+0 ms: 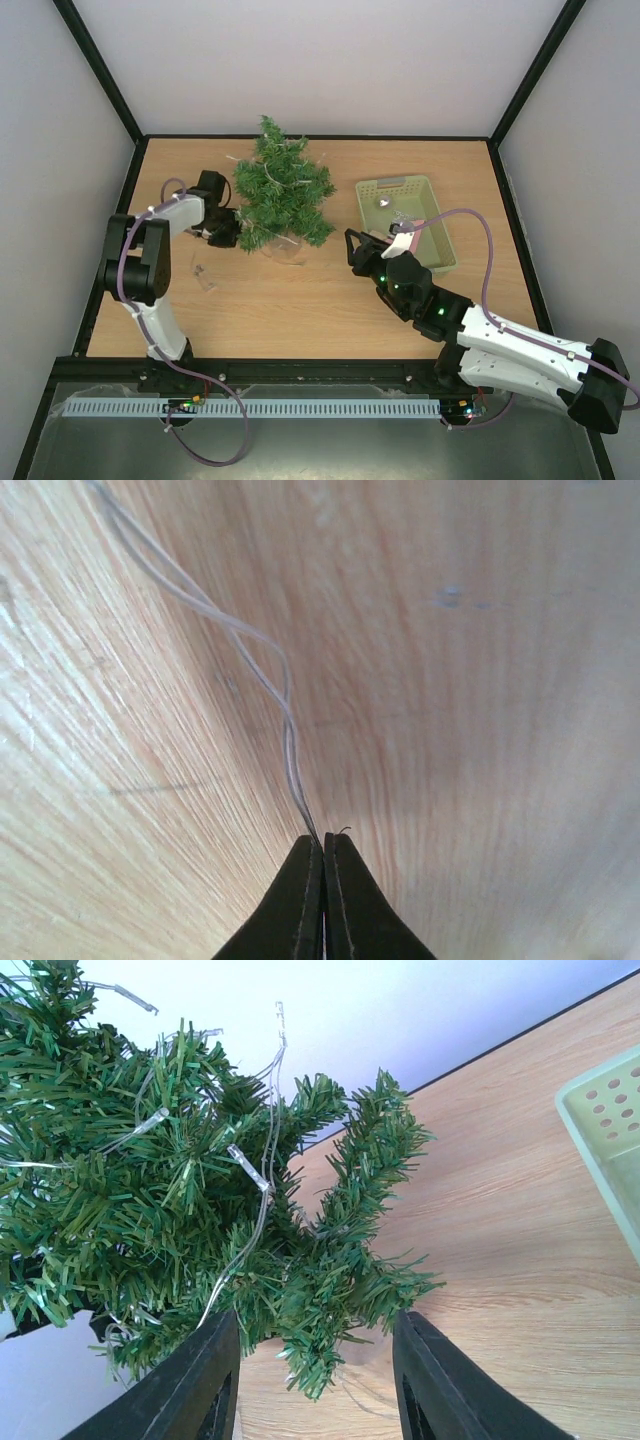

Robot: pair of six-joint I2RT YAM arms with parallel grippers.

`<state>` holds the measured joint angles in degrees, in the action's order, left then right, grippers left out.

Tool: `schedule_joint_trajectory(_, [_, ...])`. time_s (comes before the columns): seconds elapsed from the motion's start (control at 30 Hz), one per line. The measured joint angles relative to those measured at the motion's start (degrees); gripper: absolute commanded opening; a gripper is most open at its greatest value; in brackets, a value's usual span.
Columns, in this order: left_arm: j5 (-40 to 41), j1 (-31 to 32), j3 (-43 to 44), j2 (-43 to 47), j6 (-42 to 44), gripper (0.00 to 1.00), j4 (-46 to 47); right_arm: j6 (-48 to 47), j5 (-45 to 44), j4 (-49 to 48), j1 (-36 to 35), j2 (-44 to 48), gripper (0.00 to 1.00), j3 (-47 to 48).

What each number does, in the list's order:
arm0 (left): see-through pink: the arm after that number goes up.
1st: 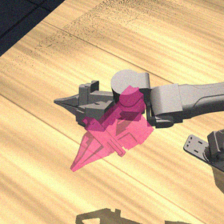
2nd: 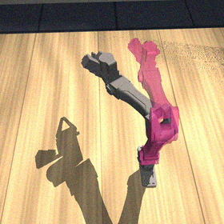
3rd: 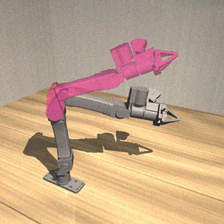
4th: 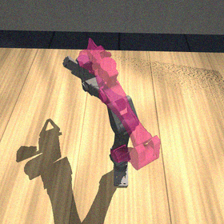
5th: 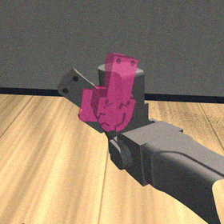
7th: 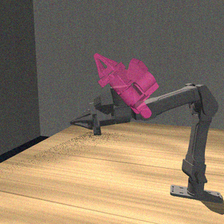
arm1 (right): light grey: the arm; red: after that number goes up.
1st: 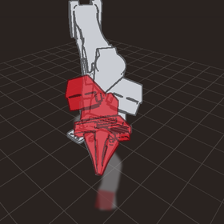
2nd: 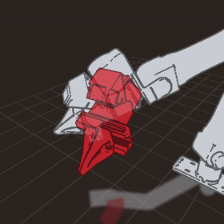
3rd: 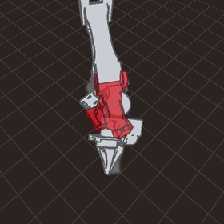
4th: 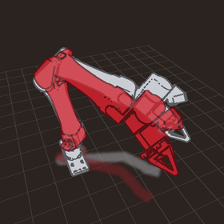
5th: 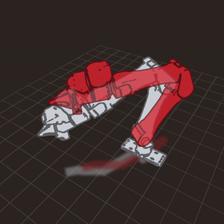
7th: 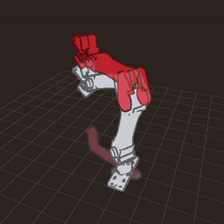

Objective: Decorate the small christmas tree

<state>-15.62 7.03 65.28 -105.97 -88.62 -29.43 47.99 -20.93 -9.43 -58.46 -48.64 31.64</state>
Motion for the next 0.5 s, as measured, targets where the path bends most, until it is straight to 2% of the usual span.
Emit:
schedule_joint_trajectory(0.23, [3.3, -0.09, 0.04, 9.81, 3.08, 0.02, -1.53, 3.32, 2.43, -1.77, -0.07, -0.48, 0.41, -0.13])
schedule_joint_trajectory(0.5, [5.68, 0.2, -3.85, 25.73, 4.74, 0.02, -2.16, 9.94, 6.01, -6.62, -0.2, -8.26, 0.44, -0.42])
